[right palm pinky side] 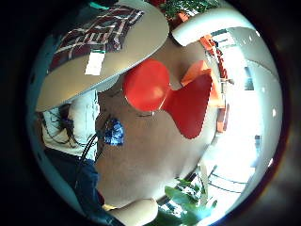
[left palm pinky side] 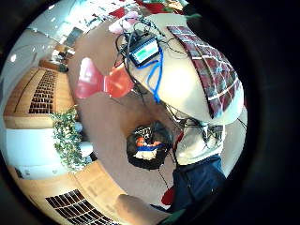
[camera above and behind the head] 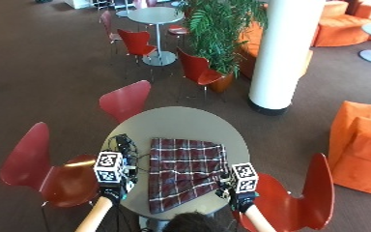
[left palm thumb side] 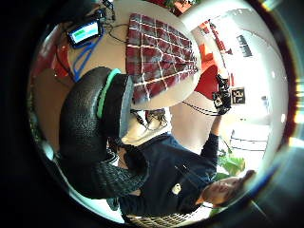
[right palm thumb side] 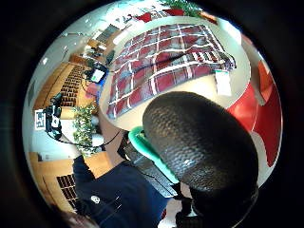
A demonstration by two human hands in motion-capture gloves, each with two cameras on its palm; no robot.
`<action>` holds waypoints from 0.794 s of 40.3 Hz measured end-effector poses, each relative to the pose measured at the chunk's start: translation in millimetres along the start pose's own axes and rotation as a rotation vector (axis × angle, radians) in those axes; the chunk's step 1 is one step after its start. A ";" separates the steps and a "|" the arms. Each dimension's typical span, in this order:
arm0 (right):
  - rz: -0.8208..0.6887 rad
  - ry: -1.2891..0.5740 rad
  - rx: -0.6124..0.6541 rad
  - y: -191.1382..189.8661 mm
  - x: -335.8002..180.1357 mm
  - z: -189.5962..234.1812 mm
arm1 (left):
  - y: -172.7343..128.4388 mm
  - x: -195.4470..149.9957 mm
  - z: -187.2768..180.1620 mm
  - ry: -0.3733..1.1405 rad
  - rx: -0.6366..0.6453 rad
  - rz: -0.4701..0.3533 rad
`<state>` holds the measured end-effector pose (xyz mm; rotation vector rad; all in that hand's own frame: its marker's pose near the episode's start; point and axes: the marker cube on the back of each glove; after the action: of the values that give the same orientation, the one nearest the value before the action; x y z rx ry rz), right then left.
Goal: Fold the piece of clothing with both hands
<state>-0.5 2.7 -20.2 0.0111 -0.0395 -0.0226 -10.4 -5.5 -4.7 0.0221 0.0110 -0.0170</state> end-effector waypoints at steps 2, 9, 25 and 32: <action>-0.005 -0.008 -0.016 -6.2 5.3 -3.5 | -1.1 -0.5 -3.0 0.006 0.003 0.000; -0.068 -0.019 -0.088 12.8 -11.7 -78.0 | -9.3 3.6 -16.1 0.010 0.021 0.010; -0.118 0.052 -0.245 -66.3 -9.4 -92.8 | -52.9 58.1 -22.4 0.048 0.013 0.067; -0.096 0.068 -0.332 -94.8 -5.8 -59.6 | -71.7 83.7 14.6 0.093 -0.055 0.113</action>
<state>-6.0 -91.3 -81.1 -0.3179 0.0327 -0.1246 72.3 -79.0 7.4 -0.0314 0.1035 0.0973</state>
